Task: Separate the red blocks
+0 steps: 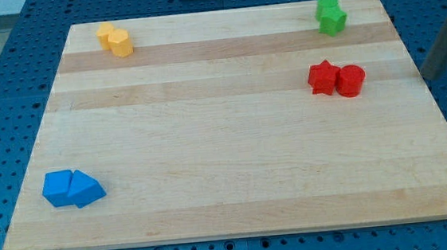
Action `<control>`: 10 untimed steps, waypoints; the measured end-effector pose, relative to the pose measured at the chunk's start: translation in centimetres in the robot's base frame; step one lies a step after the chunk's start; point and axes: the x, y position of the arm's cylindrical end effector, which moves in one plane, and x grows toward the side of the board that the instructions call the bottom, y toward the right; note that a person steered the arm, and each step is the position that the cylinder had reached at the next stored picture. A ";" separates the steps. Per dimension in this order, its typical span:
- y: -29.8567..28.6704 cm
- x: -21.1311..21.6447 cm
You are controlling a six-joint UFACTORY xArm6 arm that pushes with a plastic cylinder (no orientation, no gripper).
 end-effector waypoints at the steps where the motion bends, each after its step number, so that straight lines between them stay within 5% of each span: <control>1: -3.6 0.0; 4: -27.6 1.0; 6: -14.8 1.1; 7: -14.9 3.9; 9: -25.6 8.2; 10: -24.5 7.9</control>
